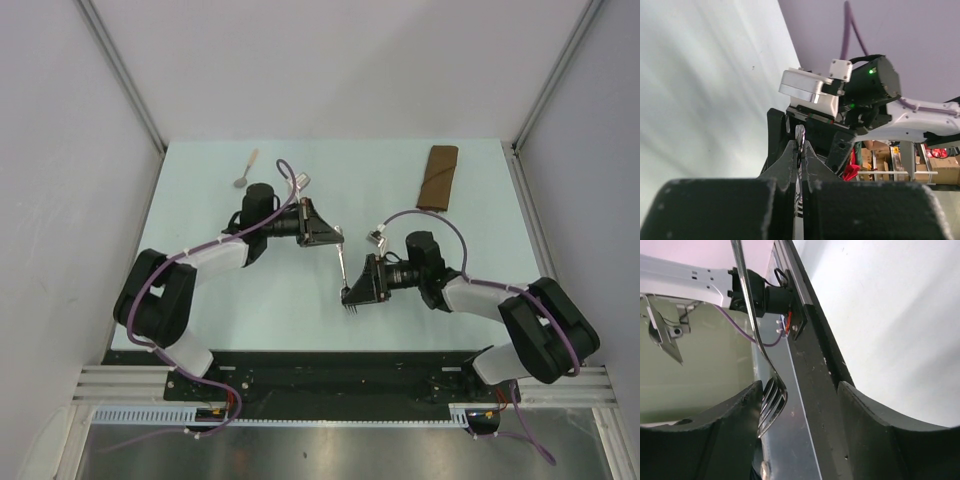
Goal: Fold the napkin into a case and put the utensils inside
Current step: Pass from the left arm to the right
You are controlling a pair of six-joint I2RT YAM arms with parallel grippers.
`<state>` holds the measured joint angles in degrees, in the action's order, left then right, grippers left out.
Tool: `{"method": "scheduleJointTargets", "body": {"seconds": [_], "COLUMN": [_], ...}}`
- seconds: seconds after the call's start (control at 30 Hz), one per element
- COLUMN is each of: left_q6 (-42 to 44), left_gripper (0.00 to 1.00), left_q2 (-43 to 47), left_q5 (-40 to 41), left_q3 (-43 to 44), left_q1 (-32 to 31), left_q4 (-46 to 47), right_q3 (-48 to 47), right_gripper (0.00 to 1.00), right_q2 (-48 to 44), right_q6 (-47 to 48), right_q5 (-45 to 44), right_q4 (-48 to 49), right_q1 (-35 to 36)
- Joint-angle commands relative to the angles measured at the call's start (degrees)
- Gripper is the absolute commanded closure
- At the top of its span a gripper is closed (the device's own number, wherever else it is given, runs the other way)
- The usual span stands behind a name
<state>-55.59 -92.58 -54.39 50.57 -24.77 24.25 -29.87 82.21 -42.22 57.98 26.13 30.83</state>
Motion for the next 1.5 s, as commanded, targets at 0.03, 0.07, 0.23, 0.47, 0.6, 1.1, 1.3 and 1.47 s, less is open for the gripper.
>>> {"method": "scheduleJointTargets", "body": {"seconds": [0.03,0.07,0.23,0.47,0.6,1.1,1.3,1.47], "left_q6": [-4.9,-4.9,-4.4,0.2,2.1,5.8,12.3,10.3], "left_gripper": [1.0,1.0,1.0,1.0,1.0,0.99,0.19,0.19], "left_q2": [0.2,0.1,0.0,-1.7,-2.3,-1.7,1.3,3.1], "left_q5": [-1.5,-1.5,-1.7,-1.4,-1.7,-1.3,15.9,25.7], "left_q3": [0.6,0.6,1.5,4.9,6.6,10.0,13.8,14.5], "left_q1": [0.3,0.3,0.3,0.5,0.5,-0.4,-0.3,-1.1], "left_q4": [9.0,9.1,9.1,5.2,4.1,1.2,-15.9,-17.4], "right_q3": [3.8,4.3,8.2,10.1,11.1,13.4,13.3,8.9], "right_gripper": [0.42,0.44,0.76,0.89,0.72,1.0,1.0,1.0], "right_q2": [-3.4,-3.5,-2.9,-3.5,-6.0,-10.2,-14.6,-16.5], "right_q6": [-7.5,-8.7,-16.1,-20.2,-20.4,-25.5,-27.8,-25.2], "right_q5": [-1.5,-1.4,-0.8,-1.8,-2.5,-3.7,-7.7,-5.2], "right_q4": [6.8,9.0,19.4,20.5,19.1,19.0,7.5,-9.2], "right_q1": [-0.7,-0.6,-0.3,-0.1,-0.1,-0.6,-9.7,-28.3]}}
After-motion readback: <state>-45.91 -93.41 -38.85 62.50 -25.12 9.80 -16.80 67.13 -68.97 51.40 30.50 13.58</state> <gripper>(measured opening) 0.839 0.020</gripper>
